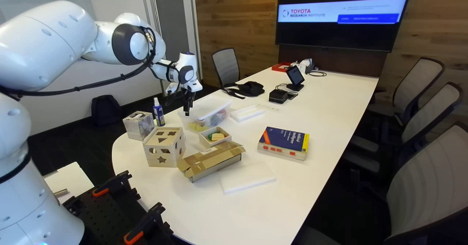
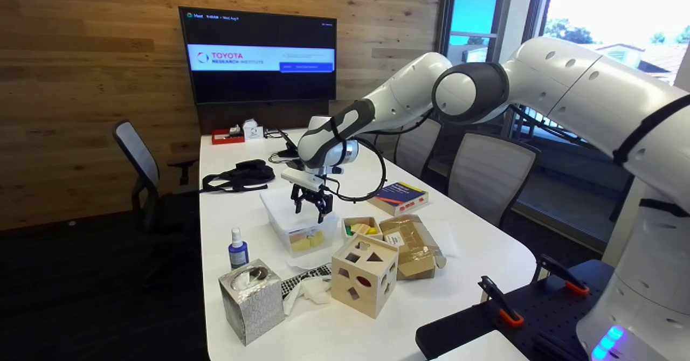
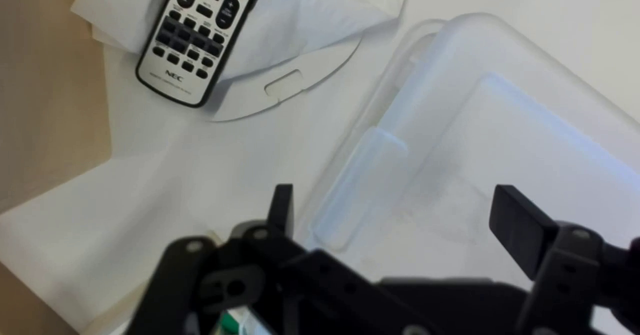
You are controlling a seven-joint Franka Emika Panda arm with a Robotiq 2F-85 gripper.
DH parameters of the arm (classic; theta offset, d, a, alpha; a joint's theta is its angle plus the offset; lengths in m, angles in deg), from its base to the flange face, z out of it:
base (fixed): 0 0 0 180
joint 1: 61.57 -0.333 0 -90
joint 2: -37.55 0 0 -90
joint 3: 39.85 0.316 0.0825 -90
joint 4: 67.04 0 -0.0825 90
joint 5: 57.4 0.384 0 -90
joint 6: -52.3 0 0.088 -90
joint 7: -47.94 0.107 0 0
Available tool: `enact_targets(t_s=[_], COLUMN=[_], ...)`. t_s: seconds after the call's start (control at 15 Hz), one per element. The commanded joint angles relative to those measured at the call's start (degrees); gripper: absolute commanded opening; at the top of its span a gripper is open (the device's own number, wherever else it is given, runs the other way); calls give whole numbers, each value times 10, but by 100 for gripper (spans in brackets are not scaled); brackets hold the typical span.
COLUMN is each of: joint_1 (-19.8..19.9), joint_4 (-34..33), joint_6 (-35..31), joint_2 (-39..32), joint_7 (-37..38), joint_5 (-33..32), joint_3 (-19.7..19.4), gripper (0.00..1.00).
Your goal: Remove the white lid from the clear container.
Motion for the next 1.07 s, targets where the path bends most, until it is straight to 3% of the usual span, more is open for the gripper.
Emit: enact_targets(t_s=[0.0,0.07,0.13,0.27,0.67,0.87,1.0], joint_1=[2,2,1,-1,-8,-11,-11], joint_4=[-64,-74,-85,-103,-150,-173,-188], joint_6=[42,49,55,65,100,110,118], joint_2=[-35,-42,-49,-61,-82,-94,-103], joint_7=[-9,-10,-10,-11,-23,-33,-36], joint_5=[-3,-3,-4,-6,-9,-9,-8], joint_3=[3,3,2,2,3,4,5], gripper=[100,100,75,66,19,0,0])
